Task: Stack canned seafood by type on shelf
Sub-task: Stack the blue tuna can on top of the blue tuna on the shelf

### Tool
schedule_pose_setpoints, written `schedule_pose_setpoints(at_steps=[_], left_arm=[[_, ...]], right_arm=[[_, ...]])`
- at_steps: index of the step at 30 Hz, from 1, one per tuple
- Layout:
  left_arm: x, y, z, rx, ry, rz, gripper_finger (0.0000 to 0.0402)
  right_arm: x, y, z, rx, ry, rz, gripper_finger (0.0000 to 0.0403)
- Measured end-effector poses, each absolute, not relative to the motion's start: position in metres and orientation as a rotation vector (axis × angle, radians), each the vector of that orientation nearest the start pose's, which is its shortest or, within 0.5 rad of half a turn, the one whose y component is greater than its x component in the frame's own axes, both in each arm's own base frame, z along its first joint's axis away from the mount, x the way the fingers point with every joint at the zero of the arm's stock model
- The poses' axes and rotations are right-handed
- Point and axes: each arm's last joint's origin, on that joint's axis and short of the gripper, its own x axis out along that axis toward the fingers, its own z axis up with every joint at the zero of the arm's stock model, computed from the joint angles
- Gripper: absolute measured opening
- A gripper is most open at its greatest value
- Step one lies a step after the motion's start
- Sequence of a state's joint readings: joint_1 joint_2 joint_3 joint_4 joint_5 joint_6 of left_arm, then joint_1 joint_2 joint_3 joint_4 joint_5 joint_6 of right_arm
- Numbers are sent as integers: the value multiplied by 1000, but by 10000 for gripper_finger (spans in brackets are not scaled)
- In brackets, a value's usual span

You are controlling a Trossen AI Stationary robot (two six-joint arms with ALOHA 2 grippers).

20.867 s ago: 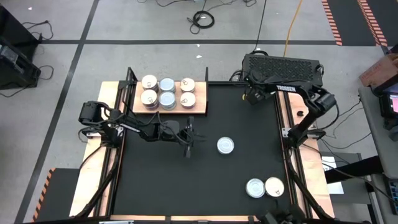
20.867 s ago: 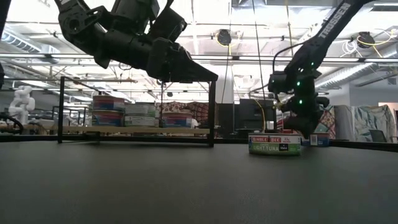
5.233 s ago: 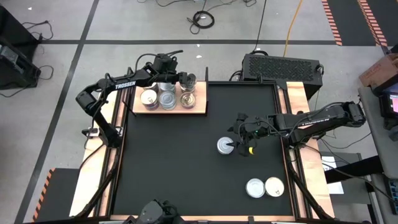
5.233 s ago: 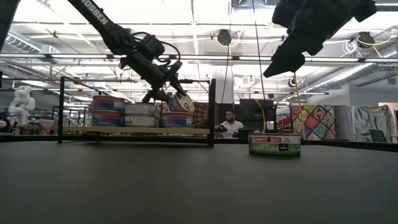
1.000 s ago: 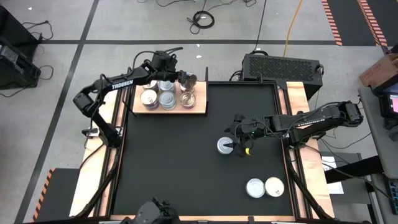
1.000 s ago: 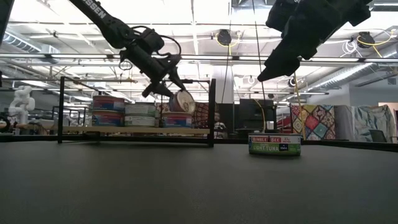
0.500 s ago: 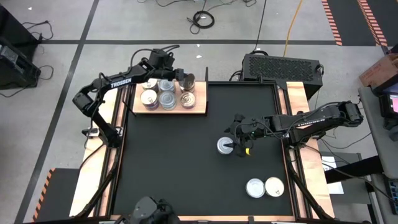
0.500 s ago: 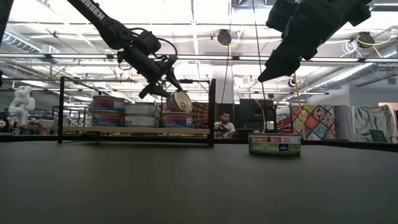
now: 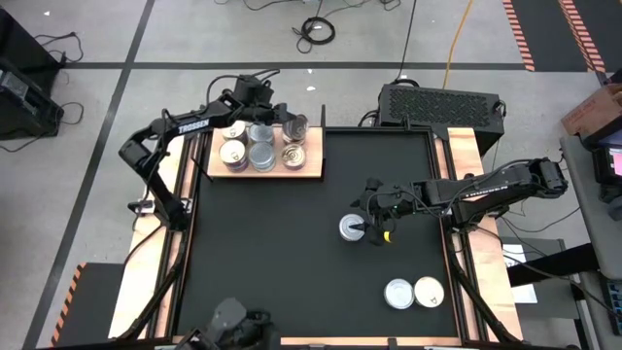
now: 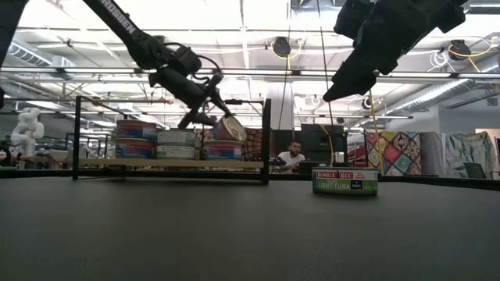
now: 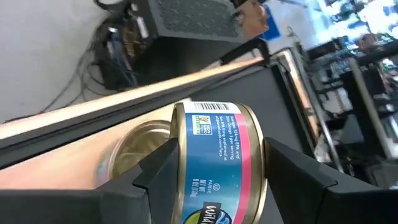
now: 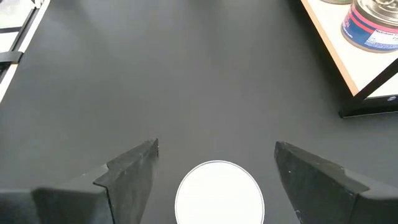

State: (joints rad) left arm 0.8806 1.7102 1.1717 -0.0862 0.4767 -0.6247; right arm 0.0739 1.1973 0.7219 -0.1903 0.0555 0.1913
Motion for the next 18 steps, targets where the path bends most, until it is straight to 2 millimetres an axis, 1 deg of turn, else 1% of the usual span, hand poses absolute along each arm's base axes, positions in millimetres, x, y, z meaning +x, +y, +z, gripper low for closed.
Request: schedule_pose_setpoints(at_steps=[4, 10, 18], left_arm=[[249, 285, 231, -1028, 341, 504, 212], [243, 291, 228, -1052, 339, 506, 212], [243, 290, 227, -1096, 349, 460, 212]], right_arm=[[244, 16, 231, 141, 664, -46, 313], [244, 16, 231, 141, 664, -46, 313], [244, 16, 231, 136, 665, -45, 313]])
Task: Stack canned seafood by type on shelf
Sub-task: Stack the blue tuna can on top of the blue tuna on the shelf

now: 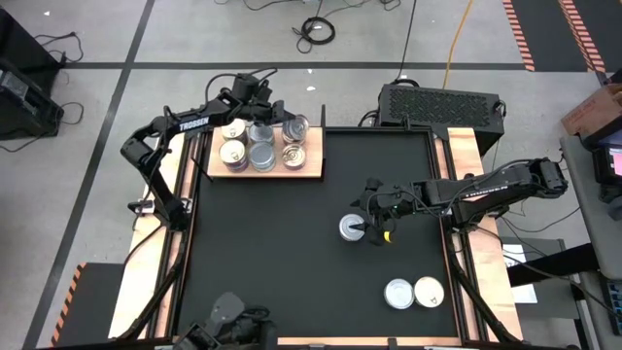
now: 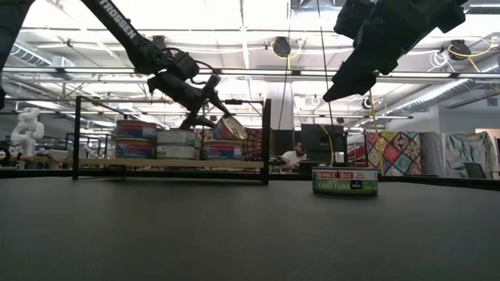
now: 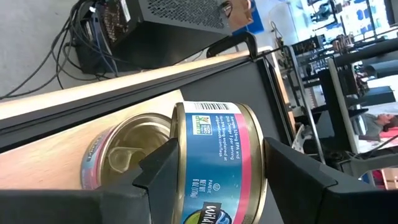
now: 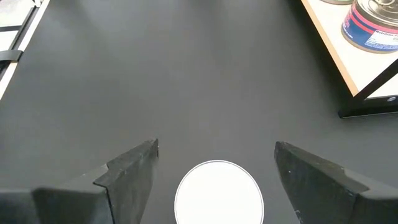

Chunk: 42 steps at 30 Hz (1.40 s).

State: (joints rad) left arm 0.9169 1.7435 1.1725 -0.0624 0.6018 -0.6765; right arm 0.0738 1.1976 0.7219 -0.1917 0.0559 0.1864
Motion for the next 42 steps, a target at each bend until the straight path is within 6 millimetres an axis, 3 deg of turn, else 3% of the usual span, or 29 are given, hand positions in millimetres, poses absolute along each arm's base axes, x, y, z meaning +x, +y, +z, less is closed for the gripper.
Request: schedule_pose_setpoints(at_steps=[12, 21, 32, 36, 42], left_arm=[[243, 289, 227, -1097, 355, 461, 213], [242, 290, 221, -1101, 371, 514, 247], [242, 291, 225, -1044, 350, 505, 252], [240, 294, 234, -977, 336, 495, 252], [235, 294, 266, -821, 361, 519, 252]], right_arm=[[244, 16, 231, 137, 665, -45, 313], [244, 17, 231, 137, 666, -45, 313], [244, 17, 231, 137, 666, -45, 313], [244, 17, 231, 136, 666, -44, 313], [244, 16, 231, 137, 666, -45, 313]])
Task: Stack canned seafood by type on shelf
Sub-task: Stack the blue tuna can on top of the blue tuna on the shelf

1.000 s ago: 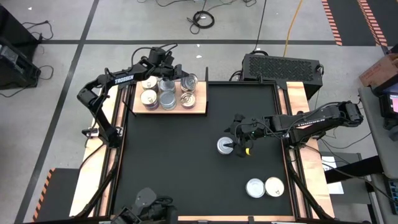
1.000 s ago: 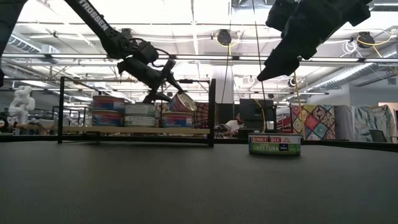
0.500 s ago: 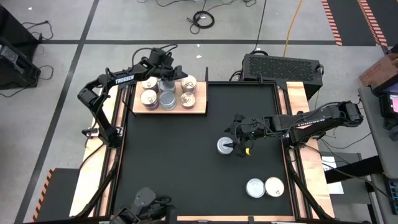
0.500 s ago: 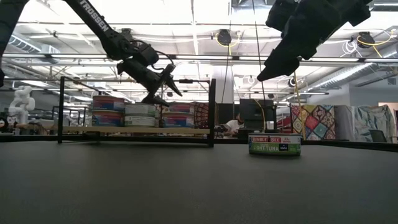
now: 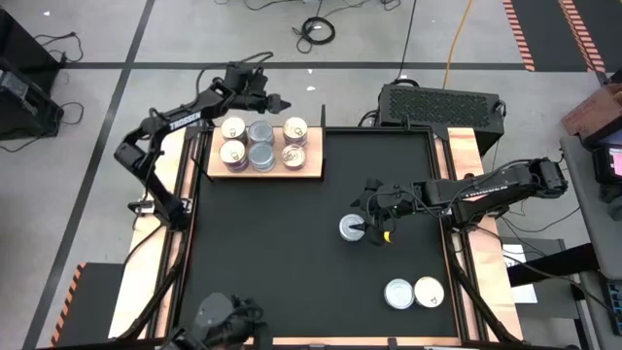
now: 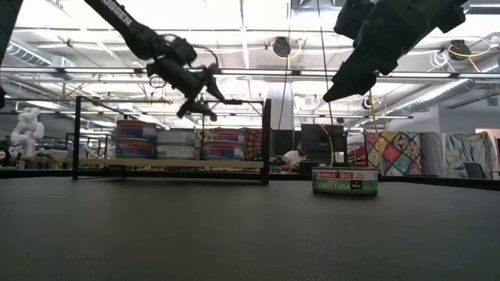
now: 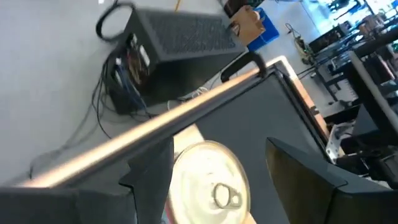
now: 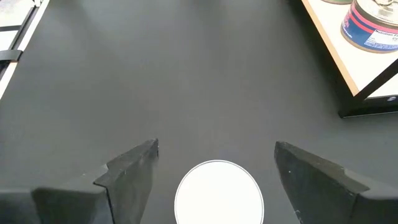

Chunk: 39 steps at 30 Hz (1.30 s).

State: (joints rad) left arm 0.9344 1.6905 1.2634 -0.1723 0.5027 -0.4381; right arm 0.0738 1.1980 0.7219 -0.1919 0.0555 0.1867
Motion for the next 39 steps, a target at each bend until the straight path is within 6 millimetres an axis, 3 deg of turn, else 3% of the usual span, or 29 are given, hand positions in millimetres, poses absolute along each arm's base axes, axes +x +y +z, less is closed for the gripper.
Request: schedule_pose_setpoints(at_steps=[3, 6, 12, 15, 18, 23, 26, 31, 34, 39], left_arm=[[236, 284, 286, -729, 340, 481, 252], [246, 258, 303, -590, 355, 390, 249], [286, 166, 318, -236, 445, 107, 230], [312, 110, 311, -77, 489, -46, 227], [333, 58, 293, 147, 521, -93, 226], [364, -1, 250, 357, 503, -145, 226], [383, -19, 227, 381, 450, -185, 226], [407, -31, 182, 476, 465, -234, 226], [419, -36, 172, 512, 473, -253, 226], [426, -38, 166, 514, 491, -258, 226]], right_arm=[[244, 16, 230, 137, 666, -45, 313], [244, 16, 230, 136, 666, -44, 313], [244, 16, 230, 122, 667, -40, 313], [244, 17, 230, 118, 668, -38, 313], [243, 16, 228, 124, 693, -42, 313], [234, 16, 219, 206, 819, -92, 313], [229, 15, 214, 273, 894, -138, 313], [225, 16, 212, 338, 928, -184, 313], [225, 21, 212, 358, 931, -183, 313], [225, 30, 215, 493, 981, -31, 313]])
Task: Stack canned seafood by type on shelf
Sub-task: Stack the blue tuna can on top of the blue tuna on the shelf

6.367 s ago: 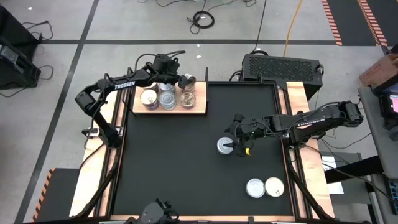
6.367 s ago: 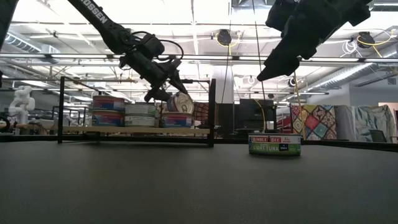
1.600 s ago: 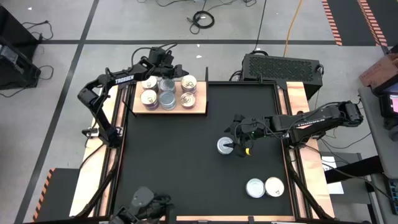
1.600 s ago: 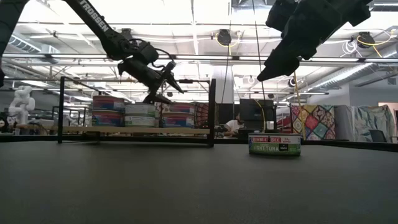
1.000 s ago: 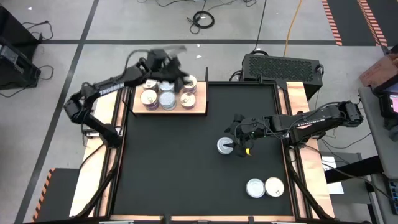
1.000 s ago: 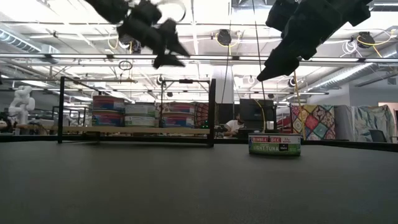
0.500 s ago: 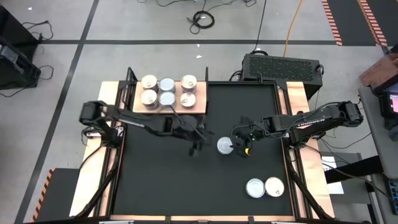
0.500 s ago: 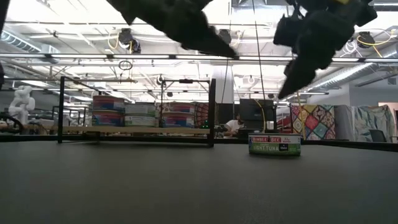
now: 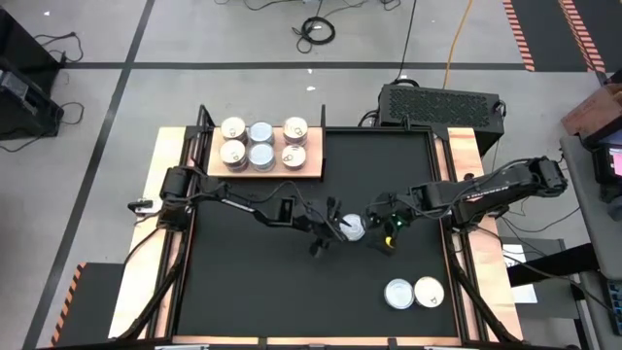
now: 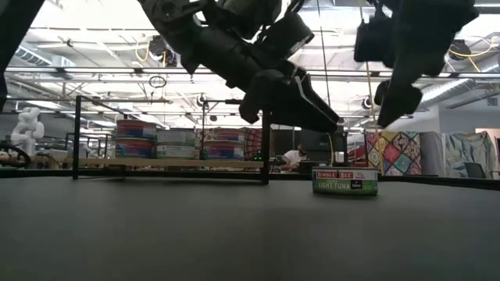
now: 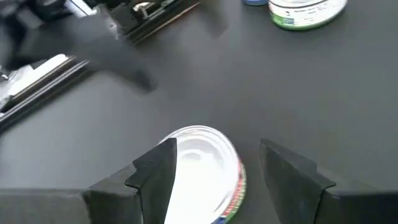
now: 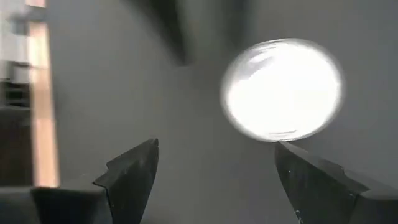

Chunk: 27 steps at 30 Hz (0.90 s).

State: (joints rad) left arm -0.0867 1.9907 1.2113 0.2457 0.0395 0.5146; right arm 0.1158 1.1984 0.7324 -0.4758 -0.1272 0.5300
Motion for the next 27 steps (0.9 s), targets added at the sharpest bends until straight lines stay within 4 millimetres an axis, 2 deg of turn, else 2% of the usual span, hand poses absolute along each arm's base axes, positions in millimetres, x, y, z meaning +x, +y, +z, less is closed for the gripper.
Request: schedule_pose_setpoints(at_steps=[2, 5, 11, 14, 20, 27], left_arm=[[426, -34, 167, 526, 490, -254, 226], [425, -29, 165, 526, 517, -254, 226], [424, -27, 163, 548, 528, -277, 226], [424, -29, 163, 544, 521, -292, 226], [426, -30, 165, 547, 494, -289, 226], [425, -30, 165, 568, 496, -296, 226]], right_arm=[[226, 35, 219, 545, 983, 25, 313], [223, 44, 218, 536, 1007, 33, 313], [221, 61, 207, 548, 1108, 39, 313], [218, 69, 203, 677, 1215, 117, 313], [209, 89, 203, 1012, 1430, 58, 313], [196, 121, 230, 1185, 1590, -153, 313]])
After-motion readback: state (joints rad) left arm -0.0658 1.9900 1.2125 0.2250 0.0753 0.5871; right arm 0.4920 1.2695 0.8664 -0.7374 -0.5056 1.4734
